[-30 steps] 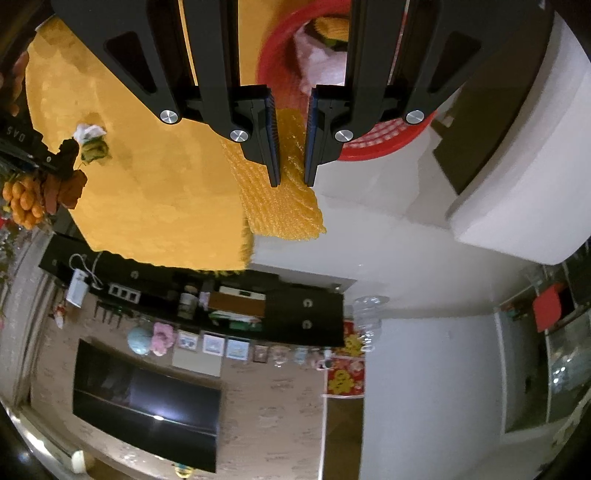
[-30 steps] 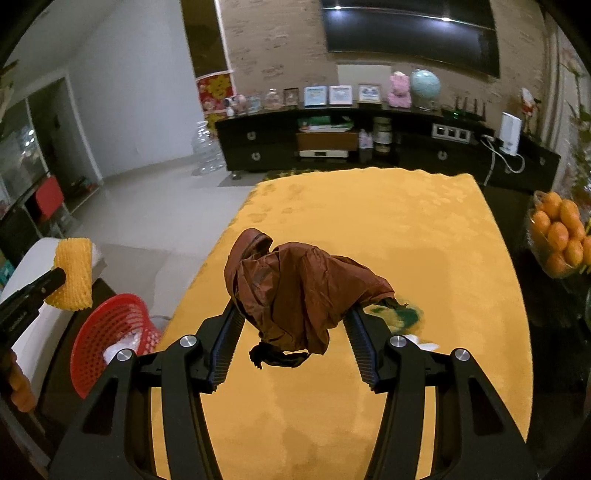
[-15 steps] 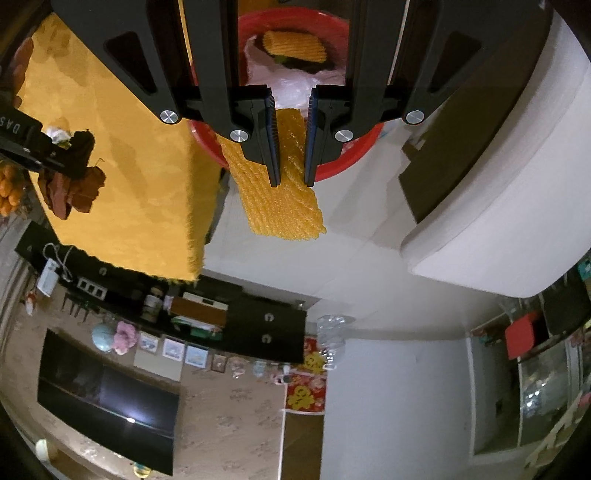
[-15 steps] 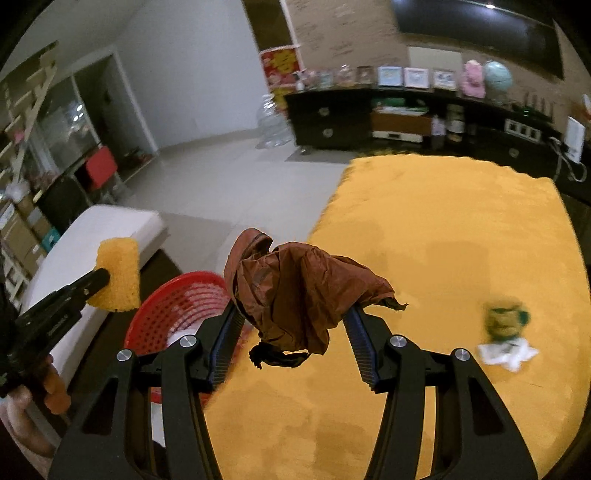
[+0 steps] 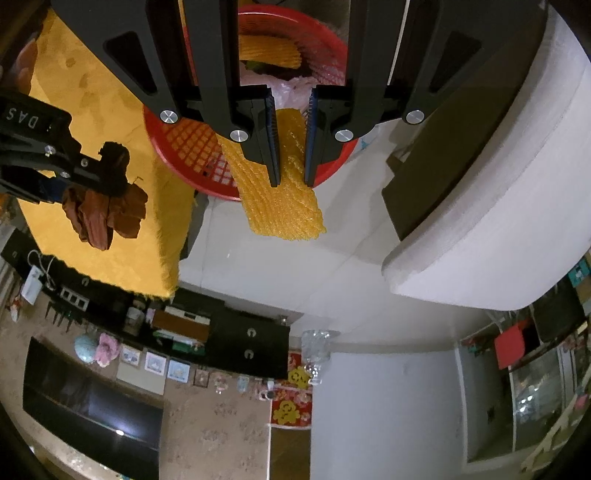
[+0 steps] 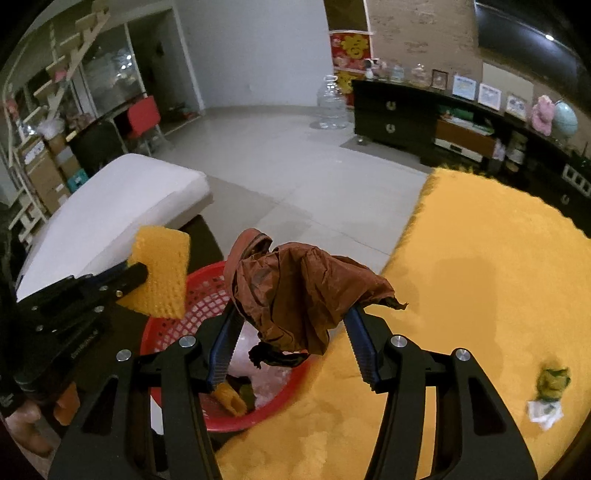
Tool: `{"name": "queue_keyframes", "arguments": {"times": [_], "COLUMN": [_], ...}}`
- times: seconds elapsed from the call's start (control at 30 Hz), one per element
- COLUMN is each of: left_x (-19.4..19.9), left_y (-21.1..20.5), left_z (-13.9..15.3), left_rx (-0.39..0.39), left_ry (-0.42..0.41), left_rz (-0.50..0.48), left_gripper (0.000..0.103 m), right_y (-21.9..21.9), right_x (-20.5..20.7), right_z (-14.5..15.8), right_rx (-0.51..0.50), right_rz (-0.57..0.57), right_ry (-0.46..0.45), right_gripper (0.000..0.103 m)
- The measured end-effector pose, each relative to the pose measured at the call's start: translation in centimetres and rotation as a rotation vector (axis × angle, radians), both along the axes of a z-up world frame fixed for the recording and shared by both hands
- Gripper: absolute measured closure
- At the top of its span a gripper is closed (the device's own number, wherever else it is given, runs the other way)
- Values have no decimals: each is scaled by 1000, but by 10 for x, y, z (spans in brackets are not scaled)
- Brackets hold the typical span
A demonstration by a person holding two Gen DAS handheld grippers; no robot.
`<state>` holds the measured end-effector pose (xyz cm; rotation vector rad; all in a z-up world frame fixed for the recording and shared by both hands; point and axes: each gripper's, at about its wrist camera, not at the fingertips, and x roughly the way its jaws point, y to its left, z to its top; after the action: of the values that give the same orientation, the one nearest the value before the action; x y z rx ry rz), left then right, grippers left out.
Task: Collect trash
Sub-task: 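Carry both items over the red wastebasket and open both tools to drop them, then move both open tools back toward the sponge and tissue on the table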
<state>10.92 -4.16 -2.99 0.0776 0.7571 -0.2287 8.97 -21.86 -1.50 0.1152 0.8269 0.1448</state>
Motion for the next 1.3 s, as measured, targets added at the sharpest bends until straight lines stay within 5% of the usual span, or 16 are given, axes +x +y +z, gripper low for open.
{"name": "queue_keyframes", "arguments": {"times": [0.43, 0.7, 0.8, 1.07, 1.3], "left_x": [4, 4, 5, 3, -2], "left_y": [4, 5, 7, 13, 12], "left_z": [-19, -21, -21, -12, 2], "left_rx": [7, -10, -23, -36, -59], "left_ry": [69, 80, 89, 53, 10], "left_rz": [-6, -24, -24, 10, 29], "left_gripper": [90, 88, 81, 40, 31], "right_y": [15, 16, 15, 4, -18], "right_x": [9, 8, 7, -1, -13], "right_z": [-19, -22, -22, -14, -4], "right_rx": [44, 76, 89, 90, 71], "right_rz": [44, 43, 43, 7, -60], "right_ry": [65, 66, 68, 42, -1], "right_gripper": [46, 31, 26, 26, 26]}}
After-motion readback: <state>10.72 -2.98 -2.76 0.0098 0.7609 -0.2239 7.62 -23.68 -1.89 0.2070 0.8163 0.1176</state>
